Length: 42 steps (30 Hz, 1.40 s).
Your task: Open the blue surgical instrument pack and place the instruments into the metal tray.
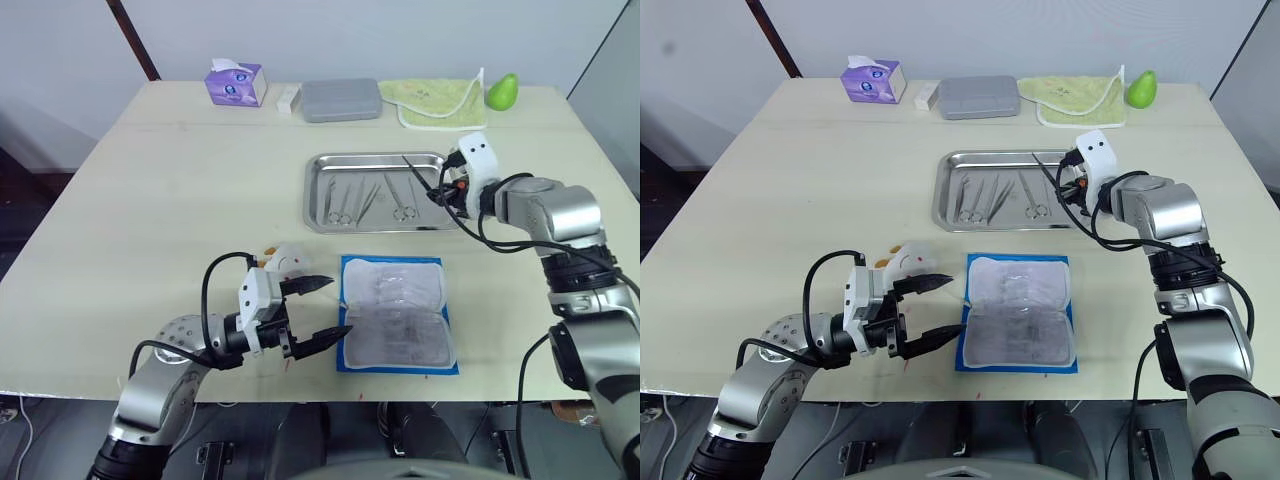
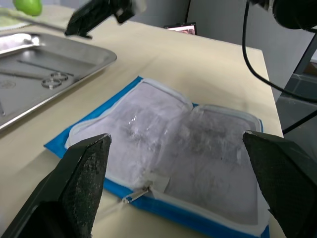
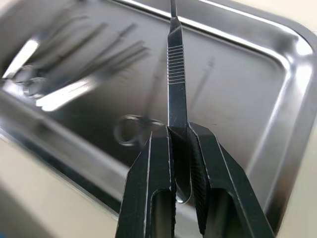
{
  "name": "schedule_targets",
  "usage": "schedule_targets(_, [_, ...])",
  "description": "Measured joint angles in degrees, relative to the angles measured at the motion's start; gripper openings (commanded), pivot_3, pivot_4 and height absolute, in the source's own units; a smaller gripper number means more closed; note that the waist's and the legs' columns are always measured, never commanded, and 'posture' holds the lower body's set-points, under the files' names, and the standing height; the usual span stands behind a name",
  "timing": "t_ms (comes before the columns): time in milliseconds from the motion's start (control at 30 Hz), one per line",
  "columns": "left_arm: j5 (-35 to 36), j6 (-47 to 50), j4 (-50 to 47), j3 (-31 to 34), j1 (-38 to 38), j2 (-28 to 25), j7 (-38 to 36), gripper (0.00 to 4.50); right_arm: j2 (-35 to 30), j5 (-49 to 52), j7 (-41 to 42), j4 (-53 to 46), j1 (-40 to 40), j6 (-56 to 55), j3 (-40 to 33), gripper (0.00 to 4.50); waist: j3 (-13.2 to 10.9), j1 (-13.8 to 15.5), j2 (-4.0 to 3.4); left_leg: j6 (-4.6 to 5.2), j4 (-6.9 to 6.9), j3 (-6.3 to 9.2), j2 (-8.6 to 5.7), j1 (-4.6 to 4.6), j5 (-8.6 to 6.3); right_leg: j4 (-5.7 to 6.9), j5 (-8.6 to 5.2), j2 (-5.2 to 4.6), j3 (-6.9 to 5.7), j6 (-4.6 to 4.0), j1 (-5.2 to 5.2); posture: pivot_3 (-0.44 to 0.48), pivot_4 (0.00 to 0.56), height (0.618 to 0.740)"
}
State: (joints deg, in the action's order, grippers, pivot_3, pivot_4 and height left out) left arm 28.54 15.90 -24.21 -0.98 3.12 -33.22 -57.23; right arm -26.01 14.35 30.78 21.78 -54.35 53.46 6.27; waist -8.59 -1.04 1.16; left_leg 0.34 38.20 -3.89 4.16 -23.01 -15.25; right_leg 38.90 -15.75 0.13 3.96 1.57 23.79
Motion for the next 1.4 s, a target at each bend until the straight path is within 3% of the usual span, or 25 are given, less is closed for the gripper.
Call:
schedule_targets(200, [-2.1, -0.2, 0.0, -3.5, -1.5, 0.1, 0.3, 4.50, 3.0, -1.9, -3.1, 10.9, -2.9, -2.5, -2.0, 0.00, 0.0, 0.0, -0.01, 0.00, -0.05, -0.05, 0.00, -0.01, 0.00, -0.01, 0.00, 0.01, 0.04, 0.00, 0.03, 0.000, 0.150, 0.738])
schedule_targets(533, [-4.9, -2.7, 4.4, -6.7, -5.4, 1.1, -0.5, 4.50, 4.7, -3.6, -4.5, 17.6, -3.2, -5.0, -3.4, 0.00, 0.0, -0.4, -0.04, 0.00, -0.08, -0.11, 0.01, -0.01, 0.00, 0.00, 0.01, 0.03, 0.11, 0.00, 0.08, 0.000, 0.150, 0.738])
schedule_targets(767, [-5.7, -4.3, 6.6, -7.3, -5.3, 1.5, -1.4, 4.50, 4.3, -2.4, -1.8, 11.0, -1.2, -4.4, -4.9, 3.19, 0.0, -0.9, -0.05, 0.00, -0.09, -0.09, 0.02, -0.03, 0.00, 0.00, 0.01, 0.00, 0.08, 0.01, 0.08, 0.000, 0.150, 0.738])
schedule_targets(867, [-1.9, -3.2, 6.4, -5.1, -4.5, 2.0, -1.1, 4.50, 1.6, 1.0, 3.0, -3.6, 6.1, -5.0, -6.2, 3.19, 0.0, -0.9, -0.04, 0.00, -0.09, 0.02, 0.03, -0.10, 0.00, -0.02, 0.01, -0.03, -0.02, 0.02, 0.08, 0.000, 0.150, 0.738])
schedule_targets(967, [0.4, -1.7, 5.3, -3.4, -3.8, 2.1, -0.4, 4.50, 1.2, 3.2, 5.9, -10.6, 10.9, -8.4, -7.9, 3.19, 0.0, -0.9, -0.04, 0.00, -0.09, 0.04, 0.03, -0.12, 0.00, -0.03, 0.01, -0.03, -0.04, 0.03, 0.09, 0.000, 0.150, 0.738])
schedule_targets(1033, [3.4, 0.5, 3.3, -0.6, -3.2, 2.3, 1.7, 4.50, 2.1, 8.5, 11.4, -20.5, 18.8, -15.8, -11.4, 3.19, 0.0, -1.0, -0.04, 0.00, -0.09, 0.07, 0.03, -0.10, 0.00, 0.00, 0.01, -0.01, -0.05, 0.03, 0.07, 0.000, 0.150, 0.738])
schedule_targets(1167, [7.0, 2.7, 0.8, 4.0, -0.8, 3.2, 5.9, 4.50, -1.9, 14.7, 18.9, -30.9, 27.6, -18.8, -14.6, 3.19, 0.0, -1.1, -0.03, 0.00, -0.02, 0.30, 0.03, -0.06, 0.00, -0.01, 0.04, -0.05, -0.02, 0.09, 0.00, 0.000, 0.150, 0.738])
schedule_targets(1267, [10.4, 5.3, -0.2, 7.1, 1.2, 1.3, 6.1, 4.50, -4.5, 17.4, 22.8, -35.1, 34.5, -21.3, -17.1, 3.87, 0.0, -1.1, -0.02, 0.00, -0.02, 0.36, 0.01, 0.05, 0.00, -0.02, 0.04, -0.03, -0.06, 0.09, -0.13, 0.000, 0.150, 0.738])
schedule_targets(1300, [12.3, 5.9, -0.4, 9.7, 3.1, 0.5, 5.8, 4.50, -6.5, 17.7, 25.5, -37.1, 40.6, -23.3, -18.4, 4.34, 0.0, -1.0, -0.01, 0.00, -0.02, 0.36, 0.01, 0.07, -0.01, -0.04, 0.03, -0.04, -0.12, 0.08, -0.19, 0.000, 0.150, 0.738])
schedule_targets(1400, [13.8, 6.5, -0.4, 12.7, 6.4, -1.6, 4.7, 4.50, -8.7, 17.9, 30.0, -38.2, 49.6, -27.0, -20.2, 4.44, 0.0, -1.0, -0.01, 0.00, -0.01, 0.35, -0.02, 0.11, 0.00, -0.03, 0.02, -0.03, -0.06, 0.09, -0.19, 0.000, 0.150, 0.738])
